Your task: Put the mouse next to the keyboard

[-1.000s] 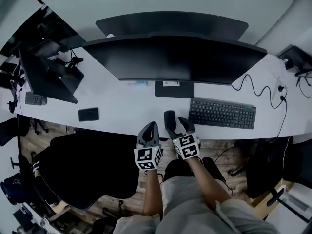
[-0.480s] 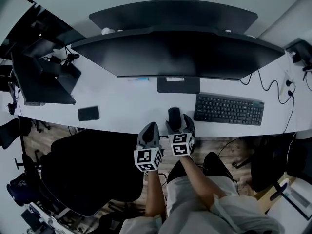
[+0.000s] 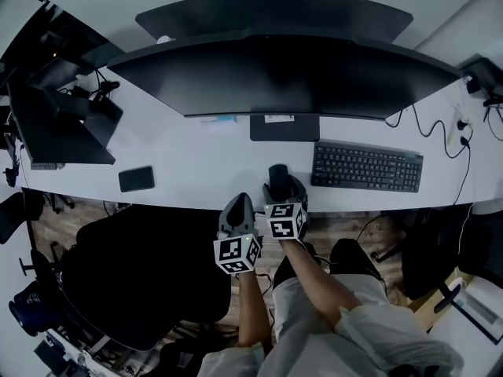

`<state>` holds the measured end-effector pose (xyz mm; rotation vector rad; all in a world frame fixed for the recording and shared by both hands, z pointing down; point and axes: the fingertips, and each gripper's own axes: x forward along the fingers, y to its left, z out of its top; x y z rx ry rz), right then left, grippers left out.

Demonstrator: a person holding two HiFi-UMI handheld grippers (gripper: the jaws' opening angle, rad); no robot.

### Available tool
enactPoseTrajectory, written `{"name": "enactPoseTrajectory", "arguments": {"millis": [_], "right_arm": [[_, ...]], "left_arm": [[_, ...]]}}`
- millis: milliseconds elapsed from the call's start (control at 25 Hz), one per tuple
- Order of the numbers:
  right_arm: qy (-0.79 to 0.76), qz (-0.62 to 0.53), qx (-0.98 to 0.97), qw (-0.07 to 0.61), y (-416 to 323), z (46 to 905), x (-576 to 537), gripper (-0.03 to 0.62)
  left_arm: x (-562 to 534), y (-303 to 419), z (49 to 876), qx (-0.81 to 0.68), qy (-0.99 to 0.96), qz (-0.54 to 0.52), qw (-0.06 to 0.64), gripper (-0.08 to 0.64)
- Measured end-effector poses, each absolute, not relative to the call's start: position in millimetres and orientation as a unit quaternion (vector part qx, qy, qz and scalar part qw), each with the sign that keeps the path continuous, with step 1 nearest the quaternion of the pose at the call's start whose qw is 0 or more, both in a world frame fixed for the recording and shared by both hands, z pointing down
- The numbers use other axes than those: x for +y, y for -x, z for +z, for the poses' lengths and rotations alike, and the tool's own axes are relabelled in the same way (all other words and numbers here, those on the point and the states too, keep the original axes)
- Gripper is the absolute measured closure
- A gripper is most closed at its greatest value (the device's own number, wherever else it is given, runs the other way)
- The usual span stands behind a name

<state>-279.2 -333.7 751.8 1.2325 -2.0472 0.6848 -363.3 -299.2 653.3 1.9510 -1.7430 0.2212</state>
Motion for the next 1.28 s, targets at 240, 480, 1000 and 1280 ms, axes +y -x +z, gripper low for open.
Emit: {"name": "enactPoseTrajectory", "arguments": {"millis": [240,480,1000,1280], "right_arm": [[-0.469,0.279,-0.777,0.315,273.0,749.1,-333.0,0.282],[-0.465,0.274,-0.785,0.304,269.8,737.9,-338.8,0.284],[-0.491,0.282,-0.792,0.229,211.0,690.9,-354.6,0.285],[-0.489,0.262,-0.808,0.199,153.8,668.2,-354.7,0.285]], "left_arm": [[-293.9,362.5,655.0,-0.641,-0.715,0.071,0.269,0.537],[-295.0,356.7,653.0,-0.643,-0.714,0.068,0.27,0.537],[-305.9,301.0,642.0,-0.626,-0.729,0.079,0.264,0.537],[-313.2,236.7,633.6,-0.608,-0.75,0.072,0.249,0.537]]}}
